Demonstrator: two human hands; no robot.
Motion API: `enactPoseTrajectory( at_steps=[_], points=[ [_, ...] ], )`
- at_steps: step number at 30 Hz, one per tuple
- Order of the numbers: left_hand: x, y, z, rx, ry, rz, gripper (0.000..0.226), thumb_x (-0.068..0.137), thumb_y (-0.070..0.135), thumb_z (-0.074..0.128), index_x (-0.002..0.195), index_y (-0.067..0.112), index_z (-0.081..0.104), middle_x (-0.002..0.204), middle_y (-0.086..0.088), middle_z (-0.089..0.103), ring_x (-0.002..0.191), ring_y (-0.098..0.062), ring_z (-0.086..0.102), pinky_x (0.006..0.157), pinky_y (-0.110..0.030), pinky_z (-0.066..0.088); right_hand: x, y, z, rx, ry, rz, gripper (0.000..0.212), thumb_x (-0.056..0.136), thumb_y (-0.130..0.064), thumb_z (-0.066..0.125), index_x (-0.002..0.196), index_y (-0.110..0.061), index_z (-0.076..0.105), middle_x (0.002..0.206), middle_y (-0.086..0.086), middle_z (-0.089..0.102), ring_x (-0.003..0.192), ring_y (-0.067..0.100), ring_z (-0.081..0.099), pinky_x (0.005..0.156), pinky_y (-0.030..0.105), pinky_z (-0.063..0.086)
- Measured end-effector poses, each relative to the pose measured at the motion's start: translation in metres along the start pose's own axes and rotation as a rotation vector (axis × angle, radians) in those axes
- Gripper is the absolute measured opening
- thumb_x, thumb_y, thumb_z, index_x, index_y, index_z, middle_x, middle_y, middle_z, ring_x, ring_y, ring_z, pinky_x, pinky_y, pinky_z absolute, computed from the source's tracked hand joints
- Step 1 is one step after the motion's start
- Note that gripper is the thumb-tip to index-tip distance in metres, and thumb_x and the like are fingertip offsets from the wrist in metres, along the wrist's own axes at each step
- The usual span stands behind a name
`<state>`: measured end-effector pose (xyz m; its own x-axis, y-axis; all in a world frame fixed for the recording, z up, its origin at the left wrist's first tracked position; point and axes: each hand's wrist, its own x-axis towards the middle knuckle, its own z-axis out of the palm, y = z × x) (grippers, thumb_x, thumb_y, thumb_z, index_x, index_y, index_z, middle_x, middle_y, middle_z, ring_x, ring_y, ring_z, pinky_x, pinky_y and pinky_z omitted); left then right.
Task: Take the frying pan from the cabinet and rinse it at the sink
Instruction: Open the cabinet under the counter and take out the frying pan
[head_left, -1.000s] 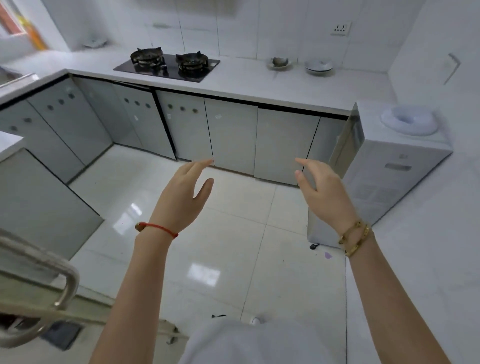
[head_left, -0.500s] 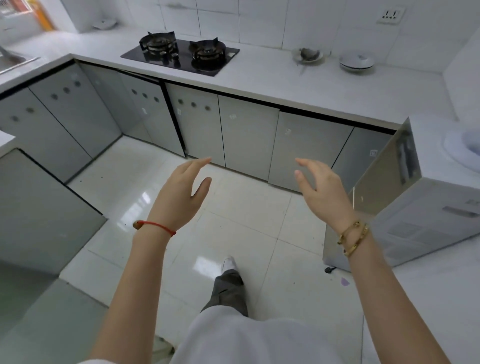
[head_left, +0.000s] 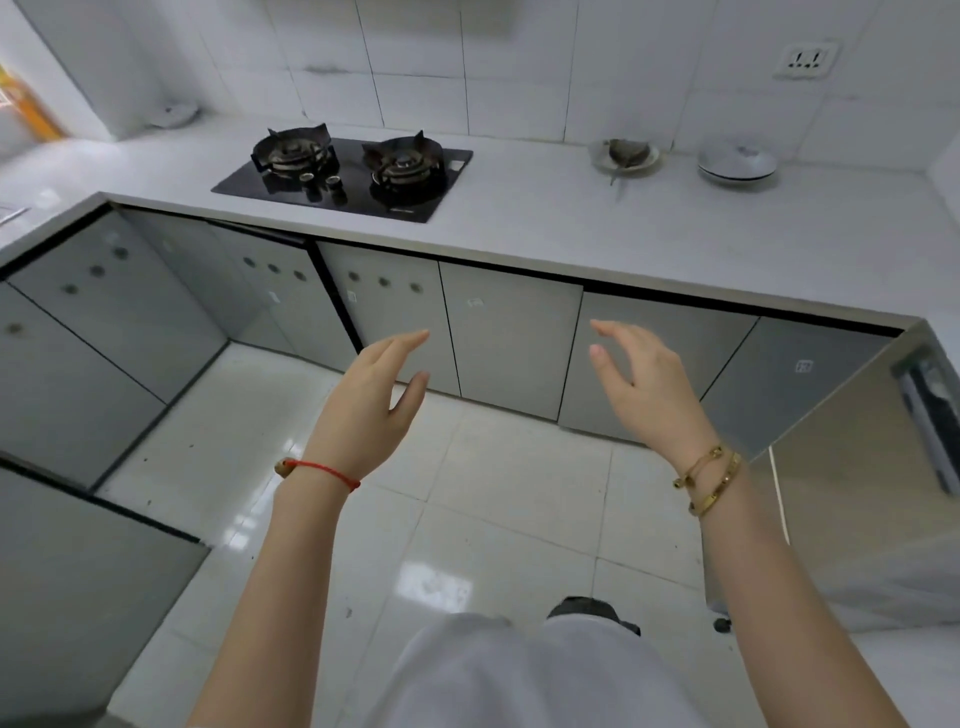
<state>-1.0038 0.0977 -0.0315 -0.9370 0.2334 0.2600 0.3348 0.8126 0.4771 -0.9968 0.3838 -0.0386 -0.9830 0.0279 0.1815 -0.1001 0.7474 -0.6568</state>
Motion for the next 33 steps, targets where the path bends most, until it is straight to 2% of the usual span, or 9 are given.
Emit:
enactPoseTrajectory(
  at_steps=[3, 5, 9, 12, 15, 17, 29, 33],
  points=[
    [0.03, -0.015, 0.004, -0.022, -0.03, 0.01, 0.042, 0.098, 0.025, 0.049, 0.14, 0.021, 0.046, 0.138, 0.006, 0.053, 0.131, -0.008, 0.041, 0.105, -0.017, 0.028, 0.026, 0.002, 0.011, 0.003, -0.008, 0.029, 0.042, 0.101, -0.032, 0.042, 0.138, -0.014, 0.051, 0.14, 0.002, 0.053, 0.134, 0.018, 0.042, 0.116, 0.039, 0.03],
    [0.049, -0.023, 0.008, -0.041, -0.049, 0.013, 0.042, 0.098, 0.024, 0.049, 0.14, 0.02, 0.046, 0.136, 0.005, 0.054, 0.131, -0.009, 0.042, 0.106, -0.019, 0.03, 0.043, 0.005, 0.017, -0.002, -0.011, 0.046, 0.042, 0.102, -0.032, 0.042, 0.138, -0.014, 0.051, 0.14, 0.002, 0.053, 0.134, 0.017, 0.043, 0.117, 0.041, 0.03],
    [0.09, -0.038, 0.021, -0.042, -0.092, 0.026, 0.042, 0.098, 0.025, 0.049, 0.139, 0.019, 0.047, 0.123, -0.003, 0.06, 0.117, -0.02, 0.053, 0.103, -0.028, 0.041, 0.079, 0.013, 0.029, -0.011, -0.011, 0.069, 0.041, 0.101, -0.031, 0.043, 0.137, -0.013, 0.052, 0.138, 0.003, 0.054, 0.133, 0.018, 0.044, 0.114, 0.032, 0.031],
    [0.125, -0.044, 0.031, -0.052, -0.105, 0.032, 0.042, 0.098, 0.026, 0.049, 0.14, 0.021, 0.046, 0.134, 0.003, 0.055, 0.11, -0.023, 0.055, 0.099, -0.022, 0.039, 0.108, 0.021, 0.034, -0.016, -0.009, 0.088, 0.041, 0.101, -0.029, 0.044, 0.137, -0.012, 0.051, 0.138, 0.003, 0.054, 0.132, 0.016, 0.044, 0.107, 0.022, 0.027],
    [0.164, -0.047, 0.043, -0.057, -0.118, 0.065, 0.042, 0.099, 0.026, 0.047, 0.141, 0.022, 0.045, 0.139, 0.005, 0.052, 0.127, -0.012, 0.046, 0.102, -0.015, 0.028, 0.138, 0.032, 0.037, -0.013, 0.003, 0.116, 0.041, 0.101, -0.029, 0.044, 0.138, -0.013, 0.051, 0.139, 0.002, 0.053, 0.132, 0.015, 0.044, 0.105, 0.02, 0.025],
    [0.19, -0.047, 0.049, -0.064, -0.132, 0.093, 0.042, 0.099, 0.026, 0.047, 0.141, 0.021, 0.045, 0.139, 0.005, 0.053, 0.132, -0.009, 0.042, 0.104, -0.014, 0.027, 0.157, 0.038, 0.036, -0.009, 0.017, 0.129, 0.041, 0.101, -0.029, 0.044, 0.138, -0.013, 0.05, 0.14, 0.002, 0.053, 0.133, 0.015, 0.043, 0.106, 0.02, 0.025],
    [0.303, -0.054, 0.09, -0.095, -0.184, 0.19, 0.042, 0.099, 0.026, 0.049, 0.14, 0.021, 0.045, 0.137, 0.003, 0.054, 0.13, -0.013, 0.045, 0.106, -0.022, 0.034, 0.232, 0.075, 0.022, -0.031, 0.087, 0.216, 0.038, 0.102, -0.028, 0.044, 0.136, -0.013, 0.051, 0.135, 0.002, 0.055, 0.128, 0.015, 0.046, 0.1, 0.015, 0.025],
    [0.325, -0.054, 0.1, -0.113, -0.21, 0.22, 0.041, 0.099, 0.026, 0.049, 0.139, 0.022, 0.046, 0.136, 0.006, 0.054, 0.13, -0.011, 0.045, 0.104, -0.02, 0.034, 0.246, 0.085, 0.024, -0.029, 0.103, 0.246, 0.039, 0.101, -0.028, 0.044, 0.136, -0.012, 0.052, 0.135, 0.003, 0.056, 0.129, 0.017, 0.046, 0.103, 0.019, 0.027]
  ],
)
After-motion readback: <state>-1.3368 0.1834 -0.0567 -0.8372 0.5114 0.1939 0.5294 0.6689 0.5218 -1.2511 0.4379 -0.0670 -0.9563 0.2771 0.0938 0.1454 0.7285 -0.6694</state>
